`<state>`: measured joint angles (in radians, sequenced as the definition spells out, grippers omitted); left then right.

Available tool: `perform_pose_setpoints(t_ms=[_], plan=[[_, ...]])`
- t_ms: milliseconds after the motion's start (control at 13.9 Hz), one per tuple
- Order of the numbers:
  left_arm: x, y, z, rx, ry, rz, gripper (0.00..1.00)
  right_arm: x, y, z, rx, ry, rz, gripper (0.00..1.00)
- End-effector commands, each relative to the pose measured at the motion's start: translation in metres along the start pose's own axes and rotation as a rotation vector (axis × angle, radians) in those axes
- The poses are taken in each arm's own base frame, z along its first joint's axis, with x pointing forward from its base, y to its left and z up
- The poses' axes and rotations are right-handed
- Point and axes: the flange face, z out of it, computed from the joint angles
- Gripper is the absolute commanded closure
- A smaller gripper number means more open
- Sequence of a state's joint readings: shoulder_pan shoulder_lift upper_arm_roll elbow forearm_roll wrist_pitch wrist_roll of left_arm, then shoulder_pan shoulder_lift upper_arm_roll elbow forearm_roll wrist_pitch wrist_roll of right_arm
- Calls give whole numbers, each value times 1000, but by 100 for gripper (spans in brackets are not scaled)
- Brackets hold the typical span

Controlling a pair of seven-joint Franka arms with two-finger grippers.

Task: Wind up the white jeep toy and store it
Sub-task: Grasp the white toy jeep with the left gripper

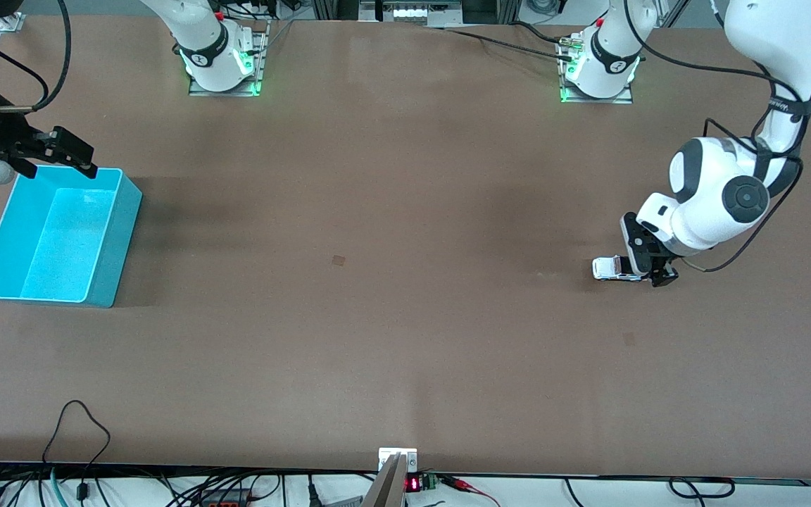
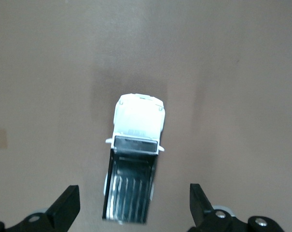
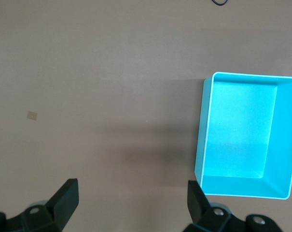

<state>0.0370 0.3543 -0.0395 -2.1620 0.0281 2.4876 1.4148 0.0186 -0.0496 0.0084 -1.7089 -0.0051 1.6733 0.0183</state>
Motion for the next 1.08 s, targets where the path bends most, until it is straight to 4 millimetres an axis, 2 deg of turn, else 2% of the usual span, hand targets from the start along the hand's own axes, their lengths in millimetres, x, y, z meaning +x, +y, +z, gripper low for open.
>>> perform_pose_setpoints(t_ms=[0,72,144,216,360,432,720,1008], plan=[[-1,2,17,41,0,74,0,-2,-2,-6,16,-2,-14,0],[-2,2,19,49,1,79,0,-2,-3,-6,16,-3,-17,0],[-2,3,24,43,0,94,6,-2,-3,-6,16,-3,-19,0],[-2,3,25,43,0,120,29,-2,-3,-7,16,0,-19,0],[-2,3,25,40,0,162,63,-2,-3,-6,16,-3,-19,0],[-4,4,27,29,-1,170,72,-2,-3,-7,16,-2,-19,0],[-5,3,33,20,-1,171,73,-2,-3,-6,16,-3,-19,0],[-17,1,35,17,-1,223,73,-2,-3,-7,16,0,-19,0]])
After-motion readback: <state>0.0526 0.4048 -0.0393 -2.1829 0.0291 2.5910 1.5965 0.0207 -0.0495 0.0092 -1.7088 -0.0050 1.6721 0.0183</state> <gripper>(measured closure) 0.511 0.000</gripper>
